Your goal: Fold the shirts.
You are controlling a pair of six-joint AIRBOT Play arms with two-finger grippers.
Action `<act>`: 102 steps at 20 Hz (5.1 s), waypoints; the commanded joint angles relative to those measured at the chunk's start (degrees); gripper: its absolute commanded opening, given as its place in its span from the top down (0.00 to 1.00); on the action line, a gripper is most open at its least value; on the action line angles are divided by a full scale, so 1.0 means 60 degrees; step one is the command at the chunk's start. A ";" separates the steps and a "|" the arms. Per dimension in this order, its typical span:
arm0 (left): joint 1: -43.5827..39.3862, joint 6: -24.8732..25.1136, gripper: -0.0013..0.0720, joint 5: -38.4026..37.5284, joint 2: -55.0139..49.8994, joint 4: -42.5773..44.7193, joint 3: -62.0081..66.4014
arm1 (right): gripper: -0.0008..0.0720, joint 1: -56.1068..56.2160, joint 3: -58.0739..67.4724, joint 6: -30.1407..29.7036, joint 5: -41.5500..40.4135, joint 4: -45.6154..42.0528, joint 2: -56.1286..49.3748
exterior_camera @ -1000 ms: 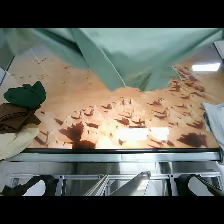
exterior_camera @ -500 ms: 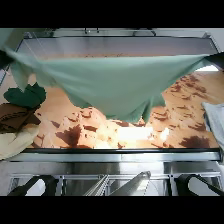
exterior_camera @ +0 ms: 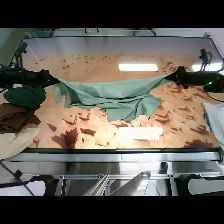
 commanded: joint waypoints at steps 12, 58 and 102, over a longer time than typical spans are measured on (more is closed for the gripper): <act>0.0295 -0.1643 0.01 -0.3705 -0.2328 0.0029 0.3297 | 0.23 -0.1209 0.1137 0.1366 0.2401 -0.3133 -0.0874; 0.2557 -0.1388 0.95 -0.1362 0.4798 -0.3315 0.5304 | 0.96 -0.2364 0.1920 0.0251 -0.1472 0.1326 0.8714; 0.1147 -0.1140 0.01 -0.2827 -0.5220 0.0860 0.5074 | 0.35 -0.0714 -0.2579 0.1745 0.2444 -0.2382 0.0820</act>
